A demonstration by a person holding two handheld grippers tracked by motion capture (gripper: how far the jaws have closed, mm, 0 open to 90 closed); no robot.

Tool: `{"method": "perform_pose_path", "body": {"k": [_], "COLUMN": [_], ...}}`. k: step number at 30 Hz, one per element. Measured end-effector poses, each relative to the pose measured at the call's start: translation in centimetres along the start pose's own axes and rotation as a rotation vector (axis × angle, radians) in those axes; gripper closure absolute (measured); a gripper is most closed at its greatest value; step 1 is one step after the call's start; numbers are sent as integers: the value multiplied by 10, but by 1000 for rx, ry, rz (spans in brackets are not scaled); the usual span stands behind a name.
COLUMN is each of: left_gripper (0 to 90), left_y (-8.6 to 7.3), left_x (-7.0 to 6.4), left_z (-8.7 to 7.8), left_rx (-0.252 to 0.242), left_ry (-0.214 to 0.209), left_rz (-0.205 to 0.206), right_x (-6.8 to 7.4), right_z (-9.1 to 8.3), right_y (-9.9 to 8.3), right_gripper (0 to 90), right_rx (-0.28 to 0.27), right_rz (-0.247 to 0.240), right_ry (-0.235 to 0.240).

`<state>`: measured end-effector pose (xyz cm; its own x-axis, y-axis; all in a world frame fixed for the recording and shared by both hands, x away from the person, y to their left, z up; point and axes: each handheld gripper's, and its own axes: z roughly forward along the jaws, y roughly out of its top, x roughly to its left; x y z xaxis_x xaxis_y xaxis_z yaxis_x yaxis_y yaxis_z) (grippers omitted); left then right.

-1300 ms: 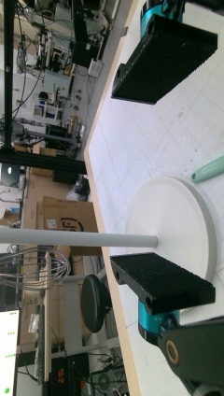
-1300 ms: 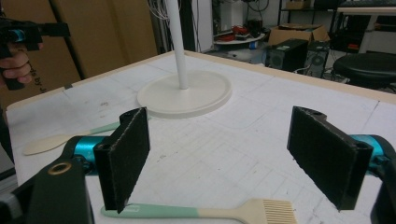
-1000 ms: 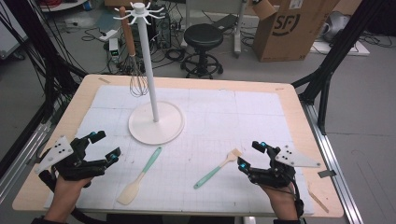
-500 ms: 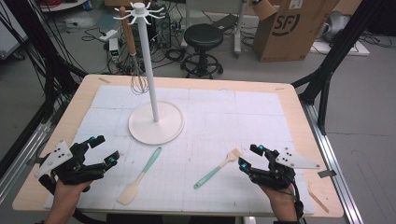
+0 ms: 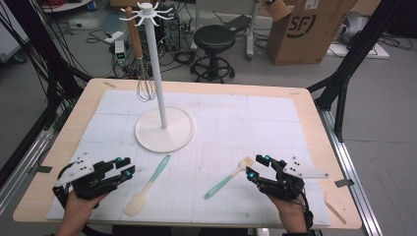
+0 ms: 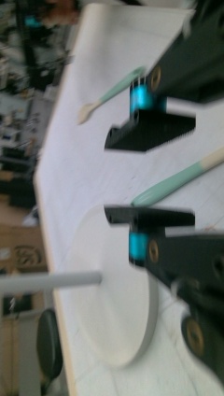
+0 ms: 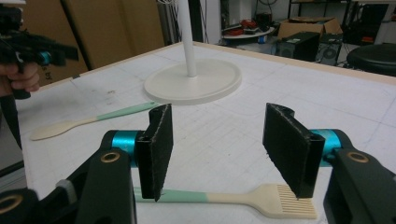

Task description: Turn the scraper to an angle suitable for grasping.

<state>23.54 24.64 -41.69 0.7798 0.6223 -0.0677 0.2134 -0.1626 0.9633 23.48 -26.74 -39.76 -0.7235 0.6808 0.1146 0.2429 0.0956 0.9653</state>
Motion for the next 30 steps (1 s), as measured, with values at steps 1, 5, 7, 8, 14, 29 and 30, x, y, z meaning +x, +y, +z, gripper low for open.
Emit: {"method": "perform_pose_path", "body": {"k": [1, 5, 7, 8, 14, 29, 30], "left_gripper": [767, 889, 896, 896, 897, 898, 898], "left_y": [-1, -6, -11, -13, -20, -19, -18], "left_x": [-3, -11, -18, -20, -32, -36, -36], "left_z": [5, 25, 38, 42, 53, 50, 50], "left_rx": [29, 131, 198, 229, 353, 434, 441], "left_ry": [-3, -14, -43, -47, -77, 3, 10], "left_rz": [14, 22, 41, 48, 90, 166, 173], "right_x": [0, 1, 1, 1, 2, 8, 8], "right_z": [0, 0, 0, -1, -1, 2, 2], "right_y": [0, 0, 0, 0, 1, 9, 10], "right_gripper": [416, 409, 407, 407, 405, 406, 407], "right_rx": [1, -5, -6, -6, -4, -3, -4], "right_rz": [1, 0, 1, 1, 5, -13, -14], "right_ry": [1, 4, 4, 4, 8, 21, 22]}}
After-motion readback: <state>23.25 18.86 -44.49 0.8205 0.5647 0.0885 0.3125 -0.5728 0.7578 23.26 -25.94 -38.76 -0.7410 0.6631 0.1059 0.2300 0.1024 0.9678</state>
